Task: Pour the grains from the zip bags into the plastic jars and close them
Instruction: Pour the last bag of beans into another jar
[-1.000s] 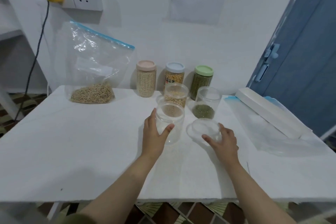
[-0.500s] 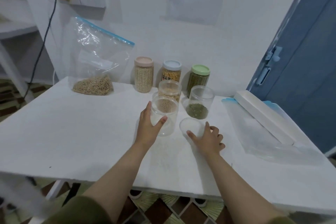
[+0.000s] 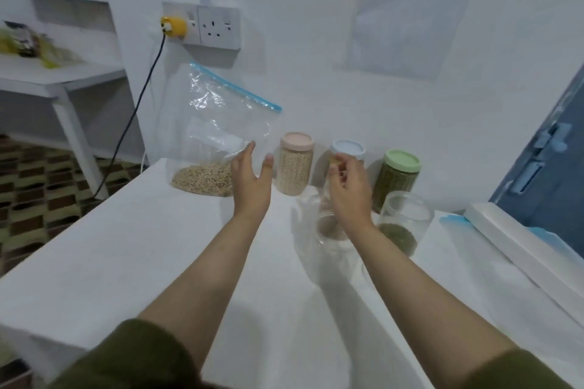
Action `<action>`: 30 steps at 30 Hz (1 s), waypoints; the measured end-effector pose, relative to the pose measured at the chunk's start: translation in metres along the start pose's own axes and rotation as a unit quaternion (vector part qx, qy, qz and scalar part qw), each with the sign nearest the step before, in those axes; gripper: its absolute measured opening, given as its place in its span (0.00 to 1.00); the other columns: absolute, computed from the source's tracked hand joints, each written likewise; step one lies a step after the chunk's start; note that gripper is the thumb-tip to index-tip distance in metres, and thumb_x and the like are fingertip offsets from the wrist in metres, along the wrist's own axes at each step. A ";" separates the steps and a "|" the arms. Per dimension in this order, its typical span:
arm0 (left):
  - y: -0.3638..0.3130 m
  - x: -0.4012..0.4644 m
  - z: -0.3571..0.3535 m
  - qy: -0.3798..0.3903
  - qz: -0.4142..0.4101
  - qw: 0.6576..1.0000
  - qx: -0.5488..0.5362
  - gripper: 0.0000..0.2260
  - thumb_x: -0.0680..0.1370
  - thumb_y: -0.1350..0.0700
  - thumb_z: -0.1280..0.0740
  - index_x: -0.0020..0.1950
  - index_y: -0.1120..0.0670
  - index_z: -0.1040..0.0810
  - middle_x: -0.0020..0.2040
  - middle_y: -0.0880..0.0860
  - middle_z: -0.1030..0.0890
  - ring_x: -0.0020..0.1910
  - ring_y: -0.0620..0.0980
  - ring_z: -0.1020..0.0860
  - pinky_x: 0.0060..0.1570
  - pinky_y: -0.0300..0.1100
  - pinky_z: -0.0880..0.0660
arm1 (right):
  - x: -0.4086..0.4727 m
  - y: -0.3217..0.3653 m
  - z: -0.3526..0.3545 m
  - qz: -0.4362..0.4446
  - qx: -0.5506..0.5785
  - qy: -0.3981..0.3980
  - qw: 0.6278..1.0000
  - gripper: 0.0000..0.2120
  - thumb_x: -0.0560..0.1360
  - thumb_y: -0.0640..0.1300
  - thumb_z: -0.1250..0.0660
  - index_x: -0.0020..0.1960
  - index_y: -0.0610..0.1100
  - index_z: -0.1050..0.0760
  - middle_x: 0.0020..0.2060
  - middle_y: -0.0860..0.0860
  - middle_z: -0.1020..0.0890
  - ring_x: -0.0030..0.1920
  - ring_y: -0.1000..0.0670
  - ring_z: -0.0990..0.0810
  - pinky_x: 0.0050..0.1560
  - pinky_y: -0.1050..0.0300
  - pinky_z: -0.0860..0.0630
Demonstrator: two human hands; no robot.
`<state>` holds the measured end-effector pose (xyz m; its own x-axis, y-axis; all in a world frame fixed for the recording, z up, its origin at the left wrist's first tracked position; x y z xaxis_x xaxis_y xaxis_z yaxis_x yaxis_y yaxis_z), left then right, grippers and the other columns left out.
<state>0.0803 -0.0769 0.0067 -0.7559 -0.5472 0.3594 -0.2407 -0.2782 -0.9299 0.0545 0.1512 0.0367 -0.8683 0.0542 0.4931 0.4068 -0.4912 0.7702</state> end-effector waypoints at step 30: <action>0.139 0.237 0.108 0.124 0.032 0.982 0.139 0.28 0.82 0.61 0.36 0.80 0.50 0.43 0.56 0.53 0.32 0.55 0.48 0.29 0.59 0.39 0.31 | 0.092 0.014 -0.312 -0.134 0.064 0.192 0.970 0.42 0.77 0.35 0.32 0.81 0.46 0.54 0.59 0.48 0.34 0.42 0.54 0.28 0.41 0.69 0.30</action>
<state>-0.0665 -0.3304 -0.0288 -0.8973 -0.3709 0.2394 -0.0392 -0.4731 -0.8801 -0.1083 -0.1221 -0.0332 -0.9795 -0.1745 0.1009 0.1631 -0.3916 0.9056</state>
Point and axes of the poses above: each hand's wrist, its own x-axis towards the middle knuckle, its own z-axis out of the back of the hand, y = z × x, the point moved 10 cm from there along x, towards the middle knuckle
